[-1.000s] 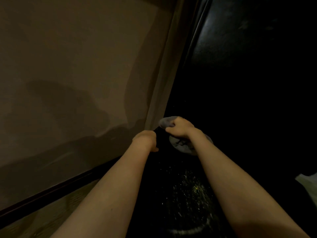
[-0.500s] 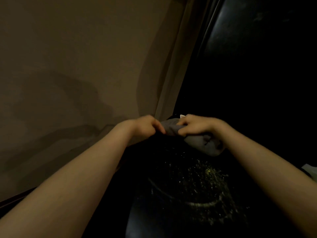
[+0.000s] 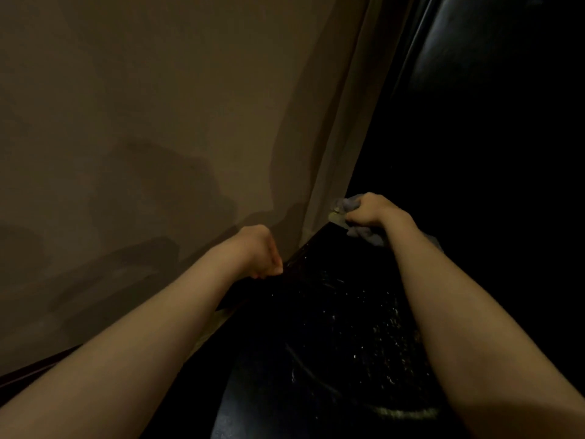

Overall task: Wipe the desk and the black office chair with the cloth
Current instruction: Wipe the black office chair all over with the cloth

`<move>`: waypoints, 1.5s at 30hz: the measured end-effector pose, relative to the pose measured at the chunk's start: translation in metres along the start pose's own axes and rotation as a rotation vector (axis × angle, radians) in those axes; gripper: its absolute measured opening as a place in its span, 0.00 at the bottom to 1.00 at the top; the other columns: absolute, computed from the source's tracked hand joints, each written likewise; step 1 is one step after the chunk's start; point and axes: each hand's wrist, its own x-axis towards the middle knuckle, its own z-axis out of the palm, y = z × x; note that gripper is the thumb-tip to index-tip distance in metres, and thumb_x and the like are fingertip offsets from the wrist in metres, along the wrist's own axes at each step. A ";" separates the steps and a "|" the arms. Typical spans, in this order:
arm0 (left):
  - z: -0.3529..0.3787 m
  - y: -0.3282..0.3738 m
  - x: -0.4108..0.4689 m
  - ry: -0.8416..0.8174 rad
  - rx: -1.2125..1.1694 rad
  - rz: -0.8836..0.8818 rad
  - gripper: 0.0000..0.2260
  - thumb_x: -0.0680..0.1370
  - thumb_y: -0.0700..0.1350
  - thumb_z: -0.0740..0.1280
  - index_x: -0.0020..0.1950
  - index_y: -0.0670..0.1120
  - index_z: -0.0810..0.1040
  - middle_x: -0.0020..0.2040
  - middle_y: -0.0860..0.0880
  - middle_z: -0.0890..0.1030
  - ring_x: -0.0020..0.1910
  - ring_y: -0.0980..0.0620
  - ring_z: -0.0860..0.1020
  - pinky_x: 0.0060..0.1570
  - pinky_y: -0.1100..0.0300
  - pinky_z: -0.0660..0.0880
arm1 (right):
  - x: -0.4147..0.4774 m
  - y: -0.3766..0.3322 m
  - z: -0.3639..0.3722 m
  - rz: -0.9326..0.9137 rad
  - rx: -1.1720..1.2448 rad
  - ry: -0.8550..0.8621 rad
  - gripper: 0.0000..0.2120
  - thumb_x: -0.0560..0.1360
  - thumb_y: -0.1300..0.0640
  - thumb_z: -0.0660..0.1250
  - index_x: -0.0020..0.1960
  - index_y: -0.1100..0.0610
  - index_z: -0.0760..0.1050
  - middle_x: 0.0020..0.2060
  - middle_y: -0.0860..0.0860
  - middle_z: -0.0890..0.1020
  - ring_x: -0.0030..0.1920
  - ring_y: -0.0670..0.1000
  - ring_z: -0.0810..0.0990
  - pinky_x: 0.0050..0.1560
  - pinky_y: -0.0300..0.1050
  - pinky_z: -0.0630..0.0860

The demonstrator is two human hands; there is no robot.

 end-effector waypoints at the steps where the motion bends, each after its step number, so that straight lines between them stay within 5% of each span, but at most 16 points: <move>1: 0.002 0.002 -0.001 -0.001 0.015 -0.010 0.05 0.73 0.41 0.70 0.49 0.44 0.83 0.36 0.50 0.79 0.32 0.57 0.76 0.35 0.69 0.75 | -0.005 -0.002 -0.001 -0.021 0.035 -0.019 0.10 0.74 0.55 0.66 0.55 0.56 0.76 0.49 0.55 0.79 0.42 0.52 0.78 0.41 0.42 0.74; 4: 0.007 0.010 -0.008 0.086 0.089 -0.015 0.03 0.72 0.40 0.71 0.45 0.45 0.83 0.49 0.45 0.82 0.49 0.49 0.80 0.52 0.58 0.77 | -0.023 -0.017 -0.005 -0.169 0.023 -0.135 0.11 0.72 0.56 0.70 0.54 0.52 0.78 0.50 0.52 0.78 0.46 0.50 0.76 0.46 0.44 0.74; 6: 0.011 0.013 -0.015 0.166 0.085 -0.025 0.06 0.72 0.39 0.71 0.48 0.43 0.82 0.54 0.43 0.80 0.54 0.44 0.79 0.54 0.55 0.77 | -0.037 -0.034 -0.005 -0.248 -0.021 -0.222 0.12 0.72 0.56 0.70 0.54 0.52 0.78 0.50 0.51 0.77 0.47 0.49 0.75 0.45 0.41 0.71; 13: 0.013 0.017 -0.034 0.291 0.074 -0.012 0.11 0.73 0.39 0.68 0.55 0.40 0.80 0.56 0.40 0.79 0.57 0.40 0.77 0.57 0.52 0.75 | -0.080 -0.050 -0.006 -0.315 0.011 -0.297 0.14 0.70 0.57 0.70 0.56 0.55 0.80 0.47 0.52 0.79 0.47 0.48 0.77 0.45 0.41 0.72; 17: -0.011 0.029 -0.042 0.460 0.011 0.024 0.11 0.73 0.42 0.66 0.54 0.41 0.81 0.55 0.38 0.79 0.57 0.39 0.77 0.53 0.54 0.75 | -0.116 -0.050 0.001 -0.417 0.046 -0.322 0.01 0.69 0.58 0.70 0.41 0.53 0.79 0.38 0.50 0.78 0.41 0.48 0.76 0.39 0.41 0.71; 19: -0.029 0.037 -0.042 0.496 -0.033 0.027 0.11 0.74 0.43 0.65 0.54 0.42 0.81 0.55 0.39 0.80 0.57 0.40 0.77 0.52 0.56 0.74 | -0.133 -0.048 0.006 -0.446 0.070 -0.321 0.03 0.69 0.58 0.70 0.37 0.51 0.77 0.39 0.50 0.78 0.43 0.50 0.77 0.44 0.44 0.73; 22: -0.046 0.042 -0.042 0.395 0.021 0.021 0.12 0.76 0.43 0.63 0.57 0.45 0.80 0.59 0.43 0.79 0.59 0.44 0.76 0.56 0.57 0.73 | -0.145 -0.050 0.009 -0.439 0.057 -0.288 0.02 0.69 0.56 0.70 0.40 0.51 0.78 0.50 0.54 0.79 0.51 0.52 0.77 0.54 0.47 0.76; 24: -0.042 0.041 -0.046 0.268 0.064 0.040 0.12 0.76 0.42 0.62 0.58 0.48 0.80 0.61 0.46 0.78 0.61 0.46 0.75 0.58 0.58 0.72 | -0.147 -0.051 0.008 -0.434 0.054 -0.264 0.07 0.68 0.55 0.70 0.35 0.49 0.73 0.49 0.53 0.78 0.51 0.53 0.77 0.51 0.45 0.75; 27: -0.023 0.038 -0.055 0.084 0.073 0.072 0.12 0.78 0.44 0.63 0.61 0.50 0.78 0.62 0.47 0.77 0.60 0.48 0.75 0.55 0.63 0.70 | -0.151 -0.052 0.008 -0.416 0.058 -0.242 0.06 0.68 0.54 0.71 0.43 0.48 0.76 0.49 0.52 0.79 0.49 0.52 0.78 0.50 0.46 0.76; 31: -0.002 0.031 -0.068 0.101 0.139 0.048 0.15 0.80 0.46 0.60 0.66 0.49 0.75 0.65 0.47 0.75 0.64 0.47 0.73 0.59 0.62 0.67 | -0.156 -0.048 0.008 -0.445 0.064 -0.212 0.03 0.70 0.54 0.69 0.40 0.47 0.76 0.43 0.51 0.78 0.47 0.53 0.78 0.42 0.44 0.73; 33: 0.010 0.028 -0.078 0.197 0.144 0.000 0.15 0.81 0.46 0.59 0.65 0.46 0.76 0.64 0.44 0.76 0.63 0.45 0.74 0.58 0.60 0.69 | -0.162 -0.045 0.008 -0.496 0.051 -0.171 0.09 0.72 0.55 0.68 0.36 0.45 0.72 0.41 0.50 0.75 0.47 0.54 0.77 0.42 0.46 0.72; 35: 0.018 0.028 -0.092 0.265 0.143 -0.016 0.14 0.80 0.47 0.60 0.61 0.43 0.78 0.60 0.40 0.78 0.60 0.42 0.75 0.55 0.58 0.70 | -0.167 -0.041 0.008 -0.526 0.036 -0.185 0.04 0.72 0.55 0.68 0.44 0.47 0.75 0.42 0.47 0.73 0.48 0.52 0.75 0.47 0.47 0.73; 37: 0.022 0.032 -0.109 0.262 0.174 -0.014 0.13 0.79 0.48 0.62 0.55 0.42 0.81 0.56 0.39 0.79 0.56 0.41 0.77 0.51 0.57 0.71 | -0.175 -0.037 0.004 -0.578 0.013 -0.260 0.12 0.73 0.56 0.69 0.56 0.49 0.78 0.41 0.45 0.71 0.49 0.49 0.72 0.50 0.45 0.71; 40: 0.029 0.045 -0.136 0.230 0.220 -0.015 0.13 0.78 0.48 0.63 0.54 0.43 0.82 0.54 0.39 0.80 0.55 0.41 0.77 0.50 0.56 0.71 | -0.192 -0.026 -0.003 -0.658 -0.028 -0.341 0.15 0.73 0.58 0.69 0.59 0.52 0.77 0.50 0.47 0.68 0.55 0.50 0.69 0.55 0.44 0.68; 42: 0.031 0.055 -0.151 0.169 0.220 -0.005 0.13 0.78 0.49 0.64 0.55 0.44 0.81 0.51 0.42 0.81 0.53 0.45 0.79 0.50 0.57 0.72 | -0.205 -0.013 -0.004 -0.694 -0.013 -0.365 0.16 0.71 0.59 0.70 0.59 0.52 0.78 0.51 0.48 0.67 0.55 0.49 0.69 0.53 0.42 0.66; 45: 0.035 0.063 -0.163 -0.001 -0.013 -0.009 0.11 0.77 0.46 0.67 0.55 0.42 0.81 0.37 0.50 0.79 0.33 0.59 0.79 0.34 0.68 0.76 | -0.224 0.013 -0.007 -0.729 0.049 -0.434 0.16 0.70 0.62 0.70 0.57 0.52 0.79 0.51 0.49 0.71 0.54 0.49 0.71 0.56 0.45 0.70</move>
